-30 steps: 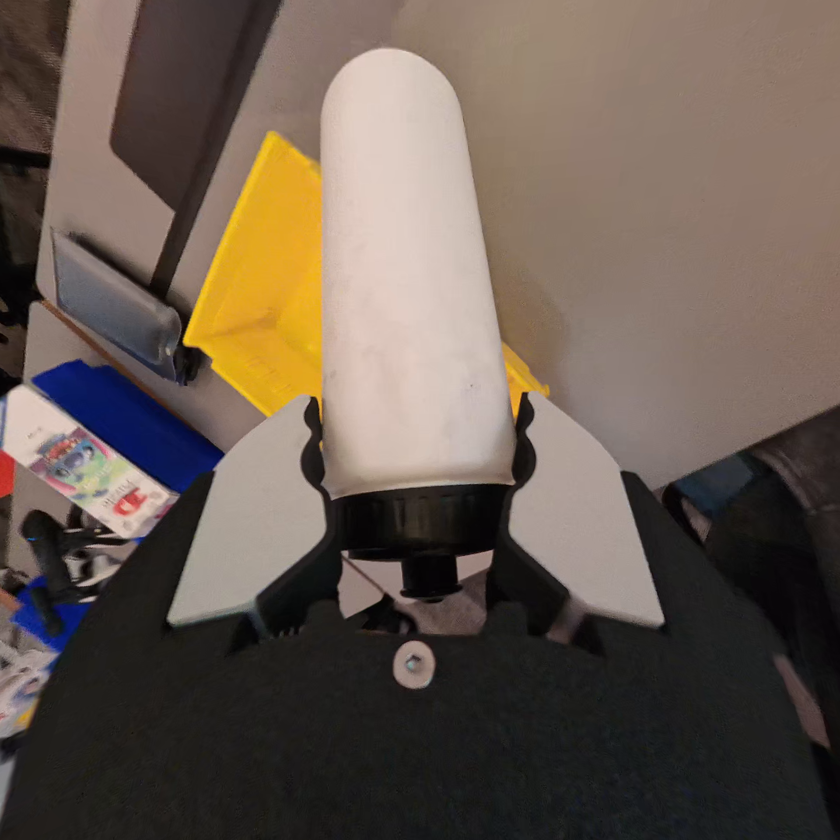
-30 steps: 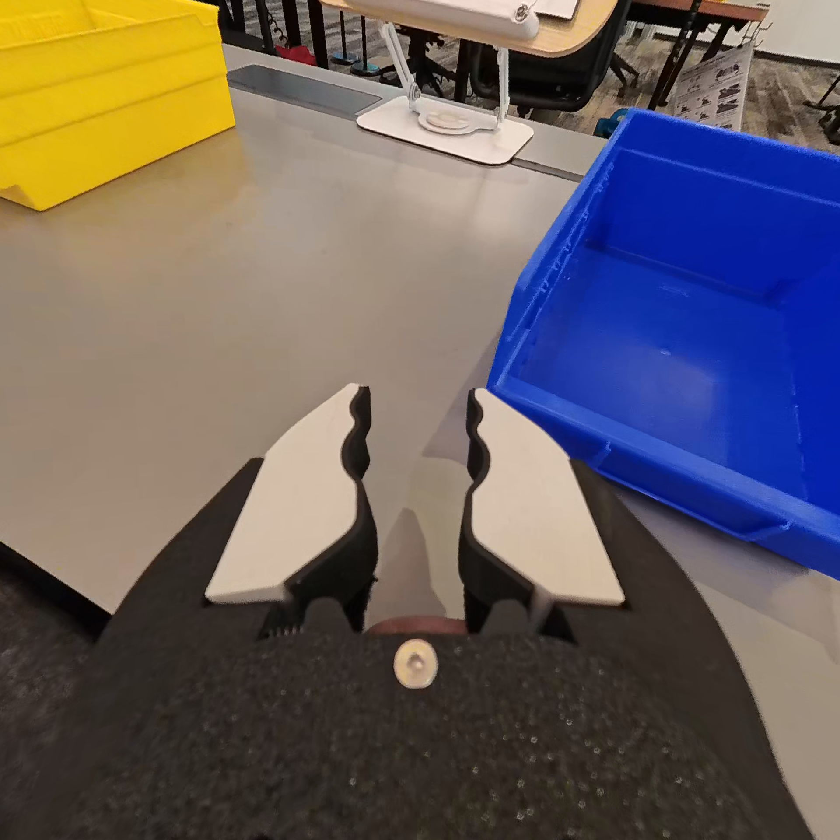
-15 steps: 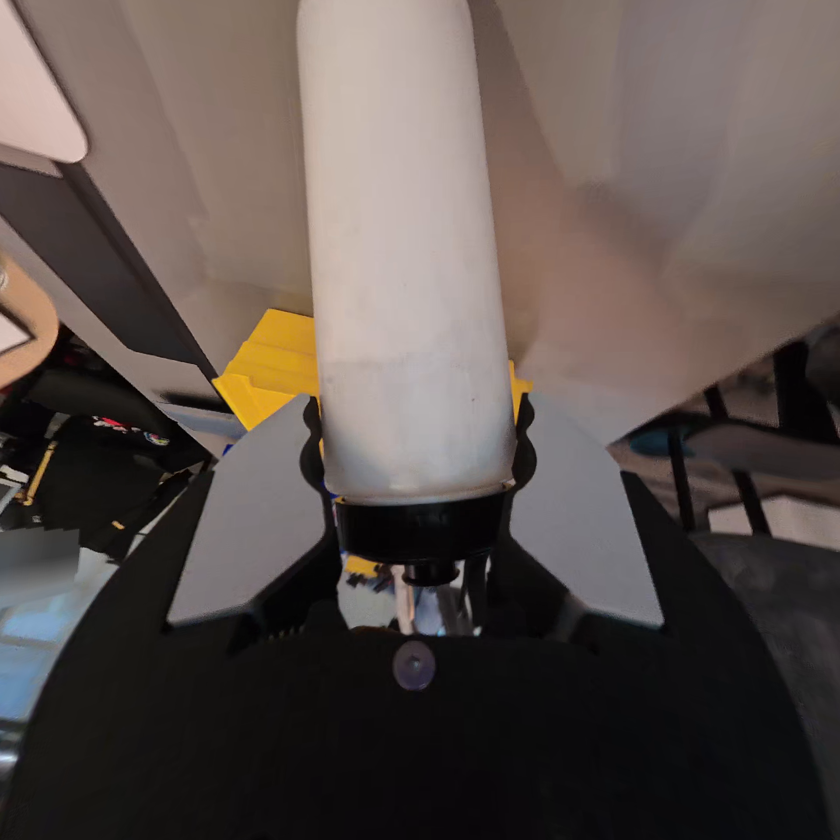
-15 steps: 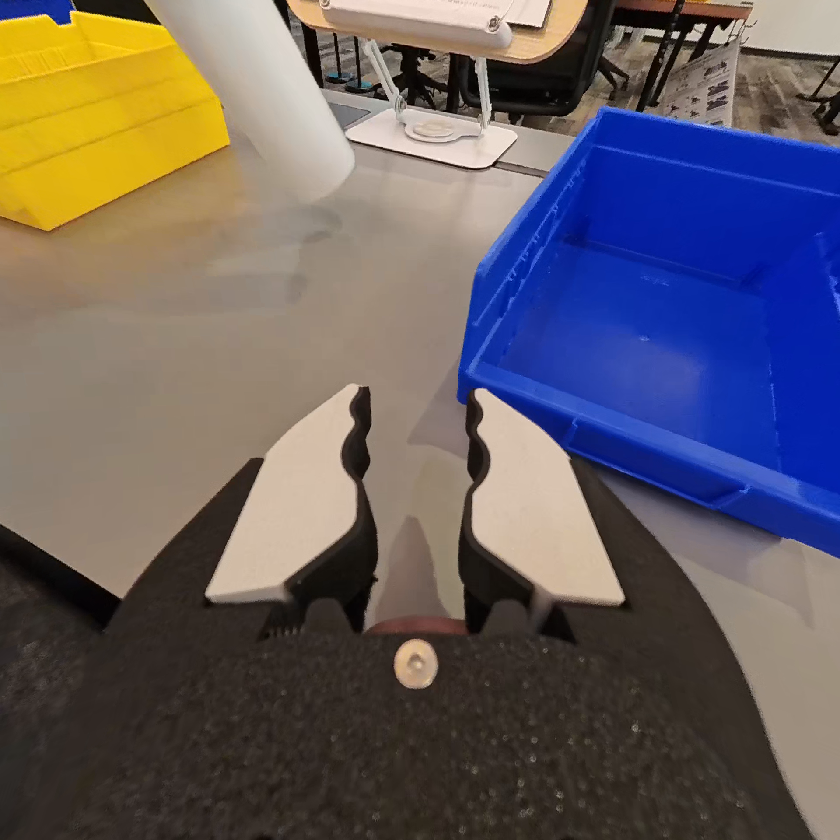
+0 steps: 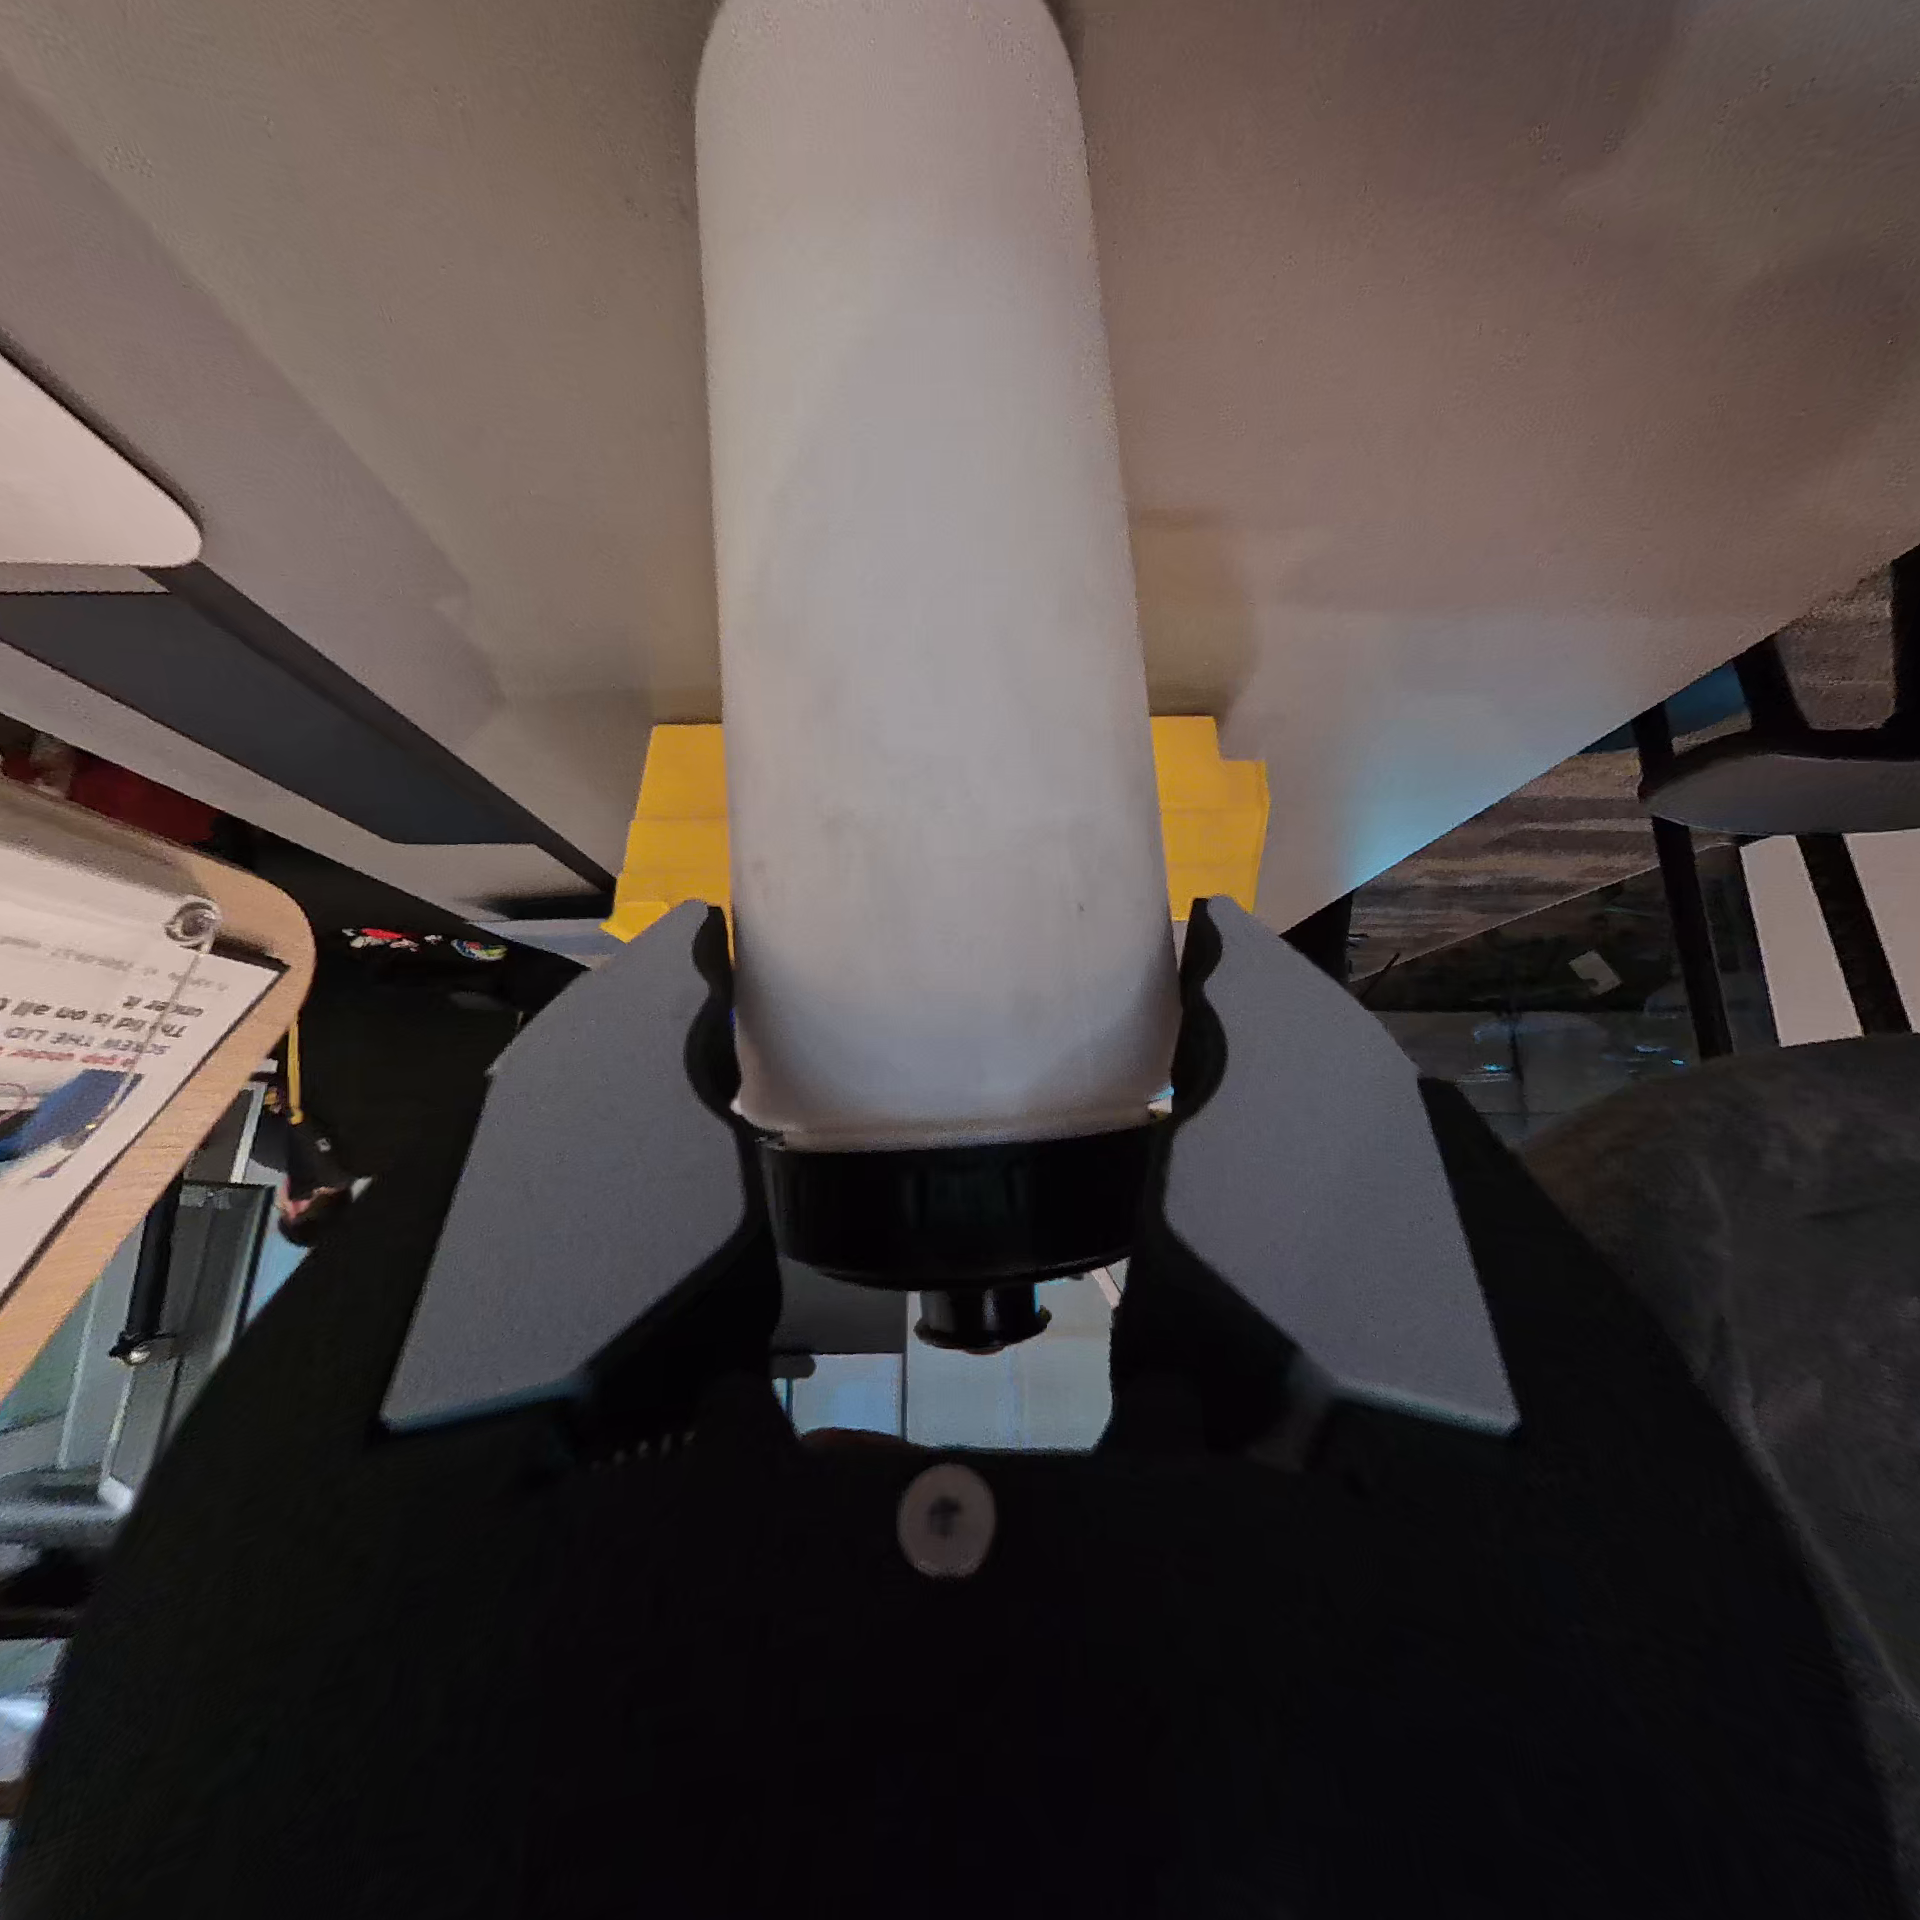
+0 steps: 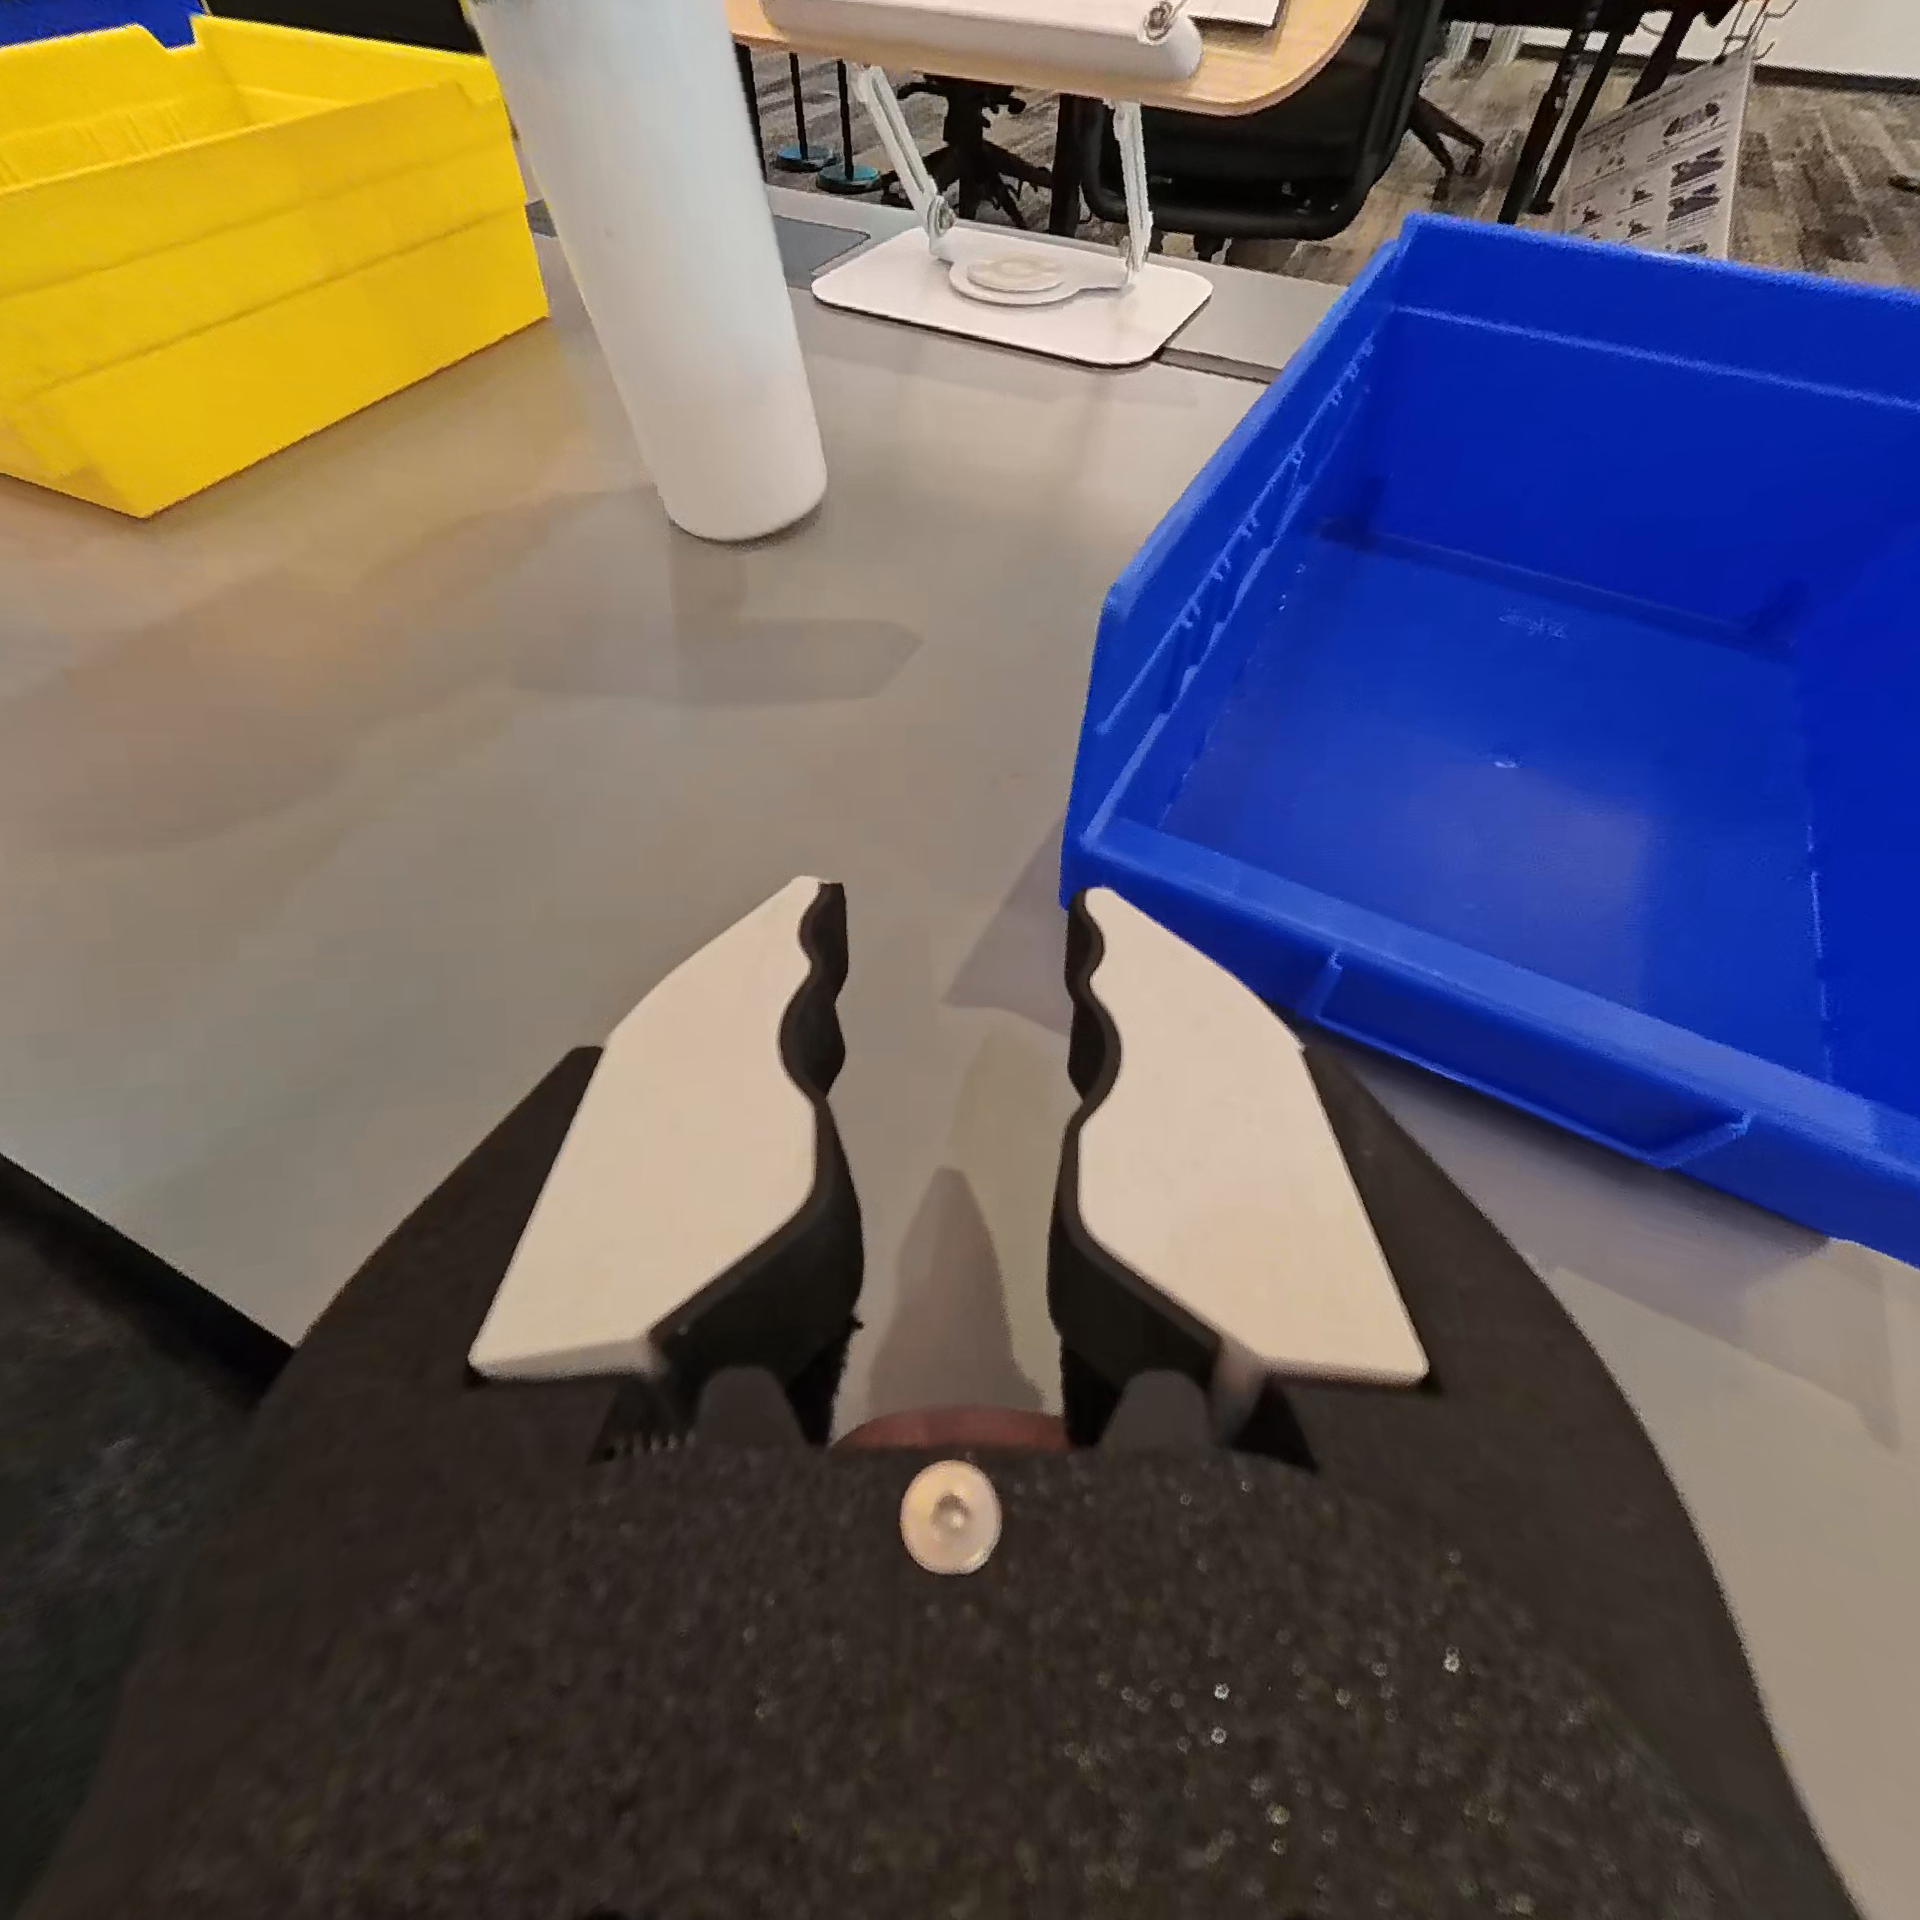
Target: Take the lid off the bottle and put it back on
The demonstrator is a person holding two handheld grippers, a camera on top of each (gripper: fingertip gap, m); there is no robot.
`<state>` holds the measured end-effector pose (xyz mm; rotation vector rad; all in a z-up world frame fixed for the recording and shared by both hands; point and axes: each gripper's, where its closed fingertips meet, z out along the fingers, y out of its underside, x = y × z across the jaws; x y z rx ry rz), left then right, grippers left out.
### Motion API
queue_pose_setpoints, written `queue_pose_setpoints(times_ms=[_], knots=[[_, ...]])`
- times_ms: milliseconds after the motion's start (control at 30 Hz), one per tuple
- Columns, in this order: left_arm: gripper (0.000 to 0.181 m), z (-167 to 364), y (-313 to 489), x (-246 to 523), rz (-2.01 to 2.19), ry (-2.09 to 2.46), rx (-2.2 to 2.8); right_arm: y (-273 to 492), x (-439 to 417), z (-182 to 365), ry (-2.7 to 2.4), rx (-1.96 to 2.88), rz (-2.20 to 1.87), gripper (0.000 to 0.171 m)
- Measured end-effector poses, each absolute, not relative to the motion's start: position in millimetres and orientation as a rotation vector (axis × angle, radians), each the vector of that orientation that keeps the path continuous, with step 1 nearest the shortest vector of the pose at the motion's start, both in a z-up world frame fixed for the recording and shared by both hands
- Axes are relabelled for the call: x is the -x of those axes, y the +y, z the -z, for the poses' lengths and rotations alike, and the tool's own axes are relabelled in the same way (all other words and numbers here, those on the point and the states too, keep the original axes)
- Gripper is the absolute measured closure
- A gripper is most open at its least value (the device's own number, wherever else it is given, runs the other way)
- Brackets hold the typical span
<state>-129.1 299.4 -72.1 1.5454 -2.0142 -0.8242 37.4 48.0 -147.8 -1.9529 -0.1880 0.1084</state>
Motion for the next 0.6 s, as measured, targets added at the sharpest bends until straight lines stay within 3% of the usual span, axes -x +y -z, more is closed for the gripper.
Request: queue_pose_setpoints(times_ms=[433, 600], knots=[[0.098, 79.0, 306.3, 104.8, 0.813, -2.114, -1.617, 49.2, -37.8, 151.0, -0.175, 1.967, -0.139, 0.131], [0.09, 61.9, 290.9, 76.1, 0.575, -2.247, -1.747, 49.1, -37.5, 151.1, -0.175, 1.967, -0.142, 0.13]])
